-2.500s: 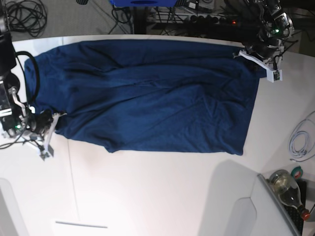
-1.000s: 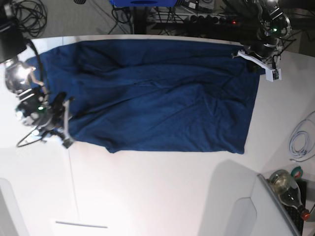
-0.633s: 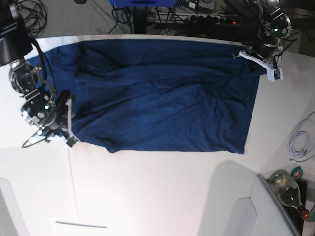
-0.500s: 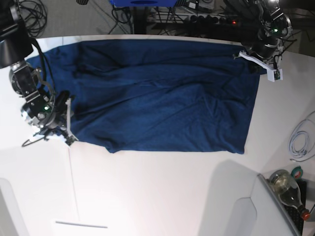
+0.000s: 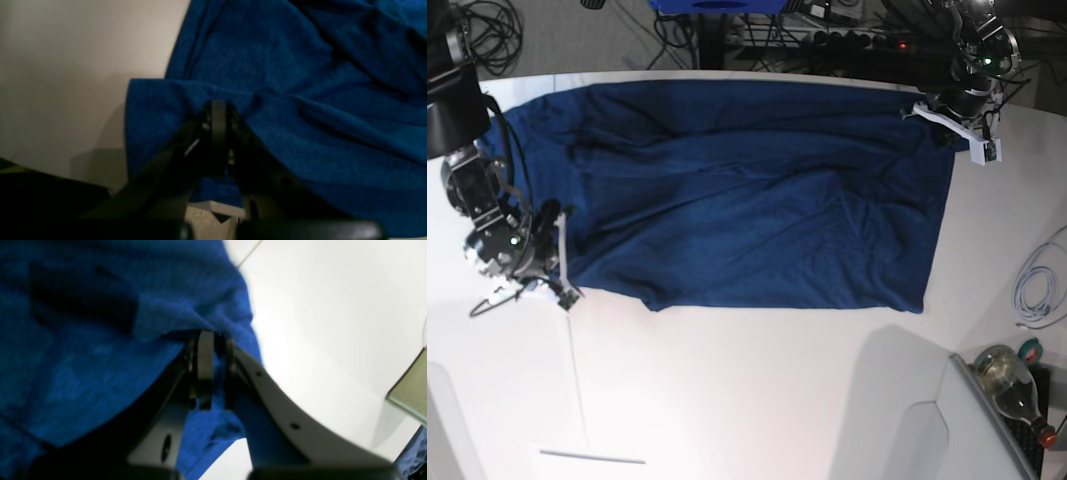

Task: Layout the t-shirt on the table in an organized manner, then fold the t-shirt properly
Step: 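Regrasp the shirt hem corner with the right gripper and tug it, then hold the hem corner and smooth the shirt side with the right gripper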

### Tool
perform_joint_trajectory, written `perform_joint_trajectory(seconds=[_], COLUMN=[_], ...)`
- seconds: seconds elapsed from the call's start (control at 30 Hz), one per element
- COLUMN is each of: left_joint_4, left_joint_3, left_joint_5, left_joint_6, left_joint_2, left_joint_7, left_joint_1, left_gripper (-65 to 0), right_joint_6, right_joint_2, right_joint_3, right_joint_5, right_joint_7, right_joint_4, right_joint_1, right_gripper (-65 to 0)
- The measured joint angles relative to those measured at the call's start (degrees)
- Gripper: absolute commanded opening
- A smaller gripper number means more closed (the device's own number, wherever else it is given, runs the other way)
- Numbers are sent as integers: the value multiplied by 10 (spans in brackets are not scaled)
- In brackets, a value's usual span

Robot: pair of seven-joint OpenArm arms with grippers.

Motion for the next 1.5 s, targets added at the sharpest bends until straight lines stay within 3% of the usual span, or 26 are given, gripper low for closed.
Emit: perform_joint_trajectory(seconds=[0.47,0.67,0.77,0.83,0.87,0.93,1.03,1.17,1.43,1.5], left_joint_4=[-28,-29,-27,-16,-7,0,5,7,7,7], left_joint_3=[-6,-16,-15,-15,-16,-16,-15,-15,-14,-14], left_joint_5=[-1,0,-2,-3,-2,-4,-5,-5,-6,-7], left_joint_6=[7,16,15,15,15,15,15,15,15,13], left_joint_2=[-7,-9,-7,-5,-4,-4,-4,-4,-4,-4], left_joint_7=[-4,-4,-3,0,0,0,3,2,2,2], left_joint_1=[-2,0,0,4,7,8,6,0,-10,-11], left_gripper=[-650,-650,-650,-650,-650,-650,-650,-650,-650,-650], right_joint_6=[0,-21,-20,-20,-14,42,110,111,111,110], right_joint_2=[1,-1,-1,0,2,10,16,2,-13,-12], right_joint_3=[4,40,40,38,38,37,36,38,38,39], right_joint_5=[-3,-2,-3,-5,-4,-9,-32,-103,-97,-98], right_joint_7=[36,64,61,38,19,-12,-17,-17,27,27], right_joint_4=[-120,-130,-128,-101,-72,-8,55,50,-8,-28], right_joint_1=[81,82,82,72,60,29,-21,-37,-18,-7], right_gripper=[-614,-614,-594,-506,-444,-353,-330,-330,-336,-381])
